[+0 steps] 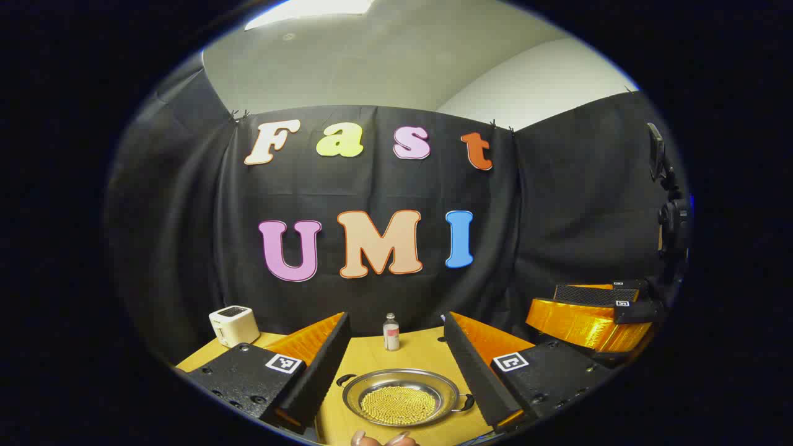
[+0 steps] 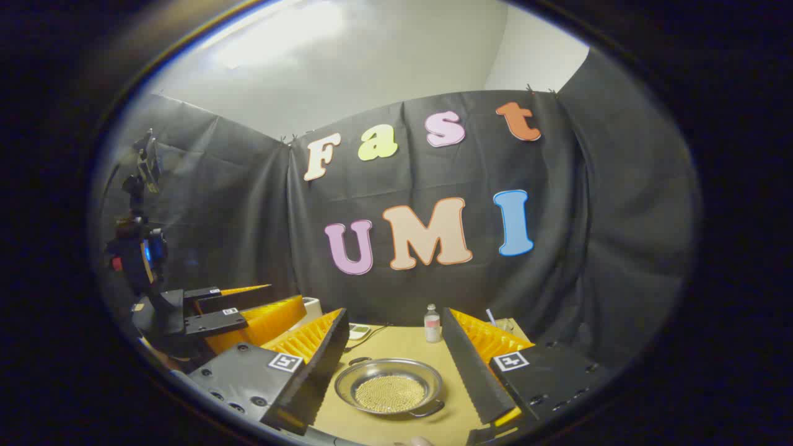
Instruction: First push the handle of the pot to place it horizontally, then grasp the pot with both hands and set it on the induction cooktop.
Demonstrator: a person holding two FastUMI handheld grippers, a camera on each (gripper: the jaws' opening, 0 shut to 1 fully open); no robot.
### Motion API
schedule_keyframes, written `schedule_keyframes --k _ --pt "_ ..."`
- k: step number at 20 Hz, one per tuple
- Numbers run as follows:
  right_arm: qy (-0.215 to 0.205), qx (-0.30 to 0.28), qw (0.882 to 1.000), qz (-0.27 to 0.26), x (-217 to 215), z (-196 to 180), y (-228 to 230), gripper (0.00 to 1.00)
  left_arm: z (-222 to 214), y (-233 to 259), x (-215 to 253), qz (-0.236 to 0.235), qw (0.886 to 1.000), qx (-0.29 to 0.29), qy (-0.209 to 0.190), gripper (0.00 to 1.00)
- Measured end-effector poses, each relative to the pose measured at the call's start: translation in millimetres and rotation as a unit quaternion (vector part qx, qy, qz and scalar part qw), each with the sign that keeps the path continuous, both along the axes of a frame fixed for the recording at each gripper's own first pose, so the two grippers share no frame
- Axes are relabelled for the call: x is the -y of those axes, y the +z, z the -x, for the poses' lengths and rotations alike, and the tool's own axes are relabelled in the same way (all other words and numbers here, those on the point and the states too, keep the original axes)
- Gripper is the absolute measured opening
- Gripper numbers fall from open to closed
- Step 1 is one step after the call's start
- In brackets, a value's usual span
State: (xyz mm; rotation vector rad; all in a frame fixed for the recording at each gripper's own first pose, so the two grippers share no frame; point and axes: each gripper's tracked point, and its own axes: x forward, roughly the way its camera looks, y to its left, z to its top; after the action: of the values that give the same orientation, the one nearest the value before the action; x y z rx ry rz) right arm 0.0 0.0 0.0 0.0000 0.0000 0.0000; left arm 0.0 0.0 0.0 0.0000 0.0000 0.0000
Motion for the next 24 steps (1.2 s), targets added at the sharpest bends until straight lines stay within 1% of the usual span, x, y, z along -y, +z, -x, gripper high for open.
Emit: schedule_keyframes --k 1,2,9,12,13,14,18,24 --pt "0.002 0.002 1.000 0.002 -1 1 2 0.95 1 1 1 0.003 1.000 0.001 0.000 0.97" --pt "0.003 0.003 1.000 0.004 -1 0 2 0.94 1 2 3 0.005 1.000 0.000 -0.001 0.96" --pt "0.007 0.006 1.000 -0.002 -1 0 2 0.94 7 0 2 0.011 1.000 0.000 0.014 0.96" --pt "0.003 0.006 1.000 0.000 0 2 2 0.94 9 -1 0 0.021 1.000 -0.001 0.016 0.96" --pt "0.004 0.002 1.000 -0.001 -2 4 -1 0.95 11 -2 -3 0.023 1.000 -0.003 0.019 0.96" --pt "0.004 -0.003 1.000 -0.002 -4 4 -4 0.94 12 -3 -4 0.024 1.000 -0.005 0.018 0.96" --pt "-0.001 -0.012 1.000 0.002 -6 7 -8 0.94 14 -6 -6 0.034 0.999 -0.009 0.016 0.96" --pt "-0.023 -0.026 0.999 0.016 -4 11 -21 0.94 17 -9 -16 0.028 0.999 -0.011 0.017 0.96"
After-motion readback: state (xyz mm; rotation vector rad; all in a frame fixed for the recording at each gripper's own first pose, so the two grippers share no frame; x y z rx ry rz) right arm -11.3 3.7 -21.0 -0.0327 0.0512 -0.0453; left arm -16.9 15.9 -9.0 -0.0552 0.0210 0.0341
